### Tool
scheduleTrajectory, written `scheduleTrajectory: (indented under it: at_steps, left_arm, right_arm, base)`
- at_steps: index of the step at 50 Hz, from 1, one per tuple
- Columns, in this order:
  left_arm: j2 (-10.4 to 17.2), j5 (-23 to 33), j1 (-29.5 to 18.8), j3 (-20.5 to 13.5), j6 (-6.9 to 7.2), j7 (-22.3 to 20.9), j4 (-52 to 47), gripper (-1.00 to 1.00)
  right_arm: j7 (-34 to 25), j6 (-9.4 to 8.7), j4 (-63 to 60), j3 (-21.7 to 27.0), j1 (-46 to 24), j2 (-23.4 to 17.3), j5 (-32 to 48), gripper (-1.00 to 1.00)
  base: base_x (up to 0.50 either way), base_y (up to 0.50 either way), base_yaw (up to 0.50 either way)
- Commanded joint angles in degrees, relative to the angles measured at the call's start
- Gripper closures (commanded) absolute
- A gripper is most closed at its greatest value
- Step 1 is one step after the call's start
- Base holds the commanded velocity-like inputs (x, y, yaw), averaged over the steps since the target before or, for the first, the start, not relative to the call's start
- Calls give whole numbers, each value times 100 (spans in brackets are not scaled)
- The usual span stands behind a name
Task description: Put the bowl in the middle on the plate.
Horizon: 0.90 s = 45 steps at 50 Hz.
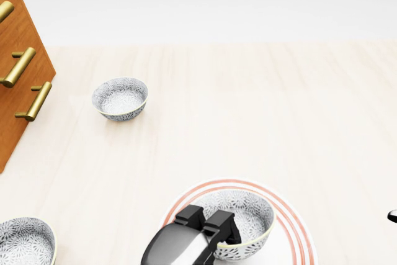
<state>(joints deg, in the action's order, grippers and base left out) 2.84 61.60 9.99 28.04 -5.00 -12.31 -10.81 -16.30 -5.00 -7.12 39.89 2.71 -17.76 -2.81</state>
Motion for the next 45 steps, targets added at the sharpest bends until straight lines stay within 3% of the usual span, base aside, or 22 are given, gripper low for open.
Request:
scheduleTrajectory:
  at_steps: [1, 4, 7, 8, 9, 10, 34, 36, 40, 43, 44, 45]
  left_arm:
    - [-37, 176, -34, -43, 0, 77, -78, 92]
    - [-34, 149, -63, -74, 0, 106, -39, 85]
    - [-49, 141, -57, -80, 0, 77, -68, 51]
    - [-48, 127, -50, -82, 0, 68, -78, 31]
    - [-46, 125, -35, -77, 0, -2, -132, -89]
    - [-59, 100, -65, -102, 0, -2, -153, -100]
    - [-46, -116, -182, -337, 0, -210, -242, -100]
    - [-56, -131, -181, -364, 0, -314, -338, -100]
    - [-83, -710, -122, -630, 0, -1098, -980, -100]
    - [-79, -974, -130, -826, 280, -1566, -1493, -100]
    - [-138, -1167, -126, -893, 532, -1772, -1700, -100]
    - [-72, -1145, -108, -898, 692, -1962, -1787, -100]
  right_arm:
    - [4, 0, 2, 0, 7, -9, -4, -100]
    - [7, 0, 27, -7, -5, -16, 1, -100]
    - [9, 0, -24, -4, -6, -14, 3, -100]
    - [4, 0, -36, 0, -5, -14, 0, -100]
    - [-1, 0, -49, 5, -2, -13, -3, -100]
    - [-2, 0, -72, 6, -1, -10, 0, -100]
    - [35, 0, 132, -35, -28, -29, 13, -100]
    - [35, 0, 73, -31, -14, -29, 7, -100]
    - [31, 0, 62, -37, -18, -26, 15, -100]
    - [34, 0, 131, -44, -26, -29, 16, -100]
    - [38, 0, 174, -53, -33, -33, 18, -100]
    - [38, 0, 153, -52, -25, -35, 13, -100]
  base:
    - [0, 0, 0]
    - [0, 0, 0]
    - [0, 0, 0]
    - [0, 0, 0]
    - [0, 0, 0]
    - [0, 0, 0]
    - [0, 0, 0]
    - [0, 0, 0]
    - [0, 0, 0]
    - [0, 0, 0]
    - [0, 0, 0]
    - [0, 0, 0]
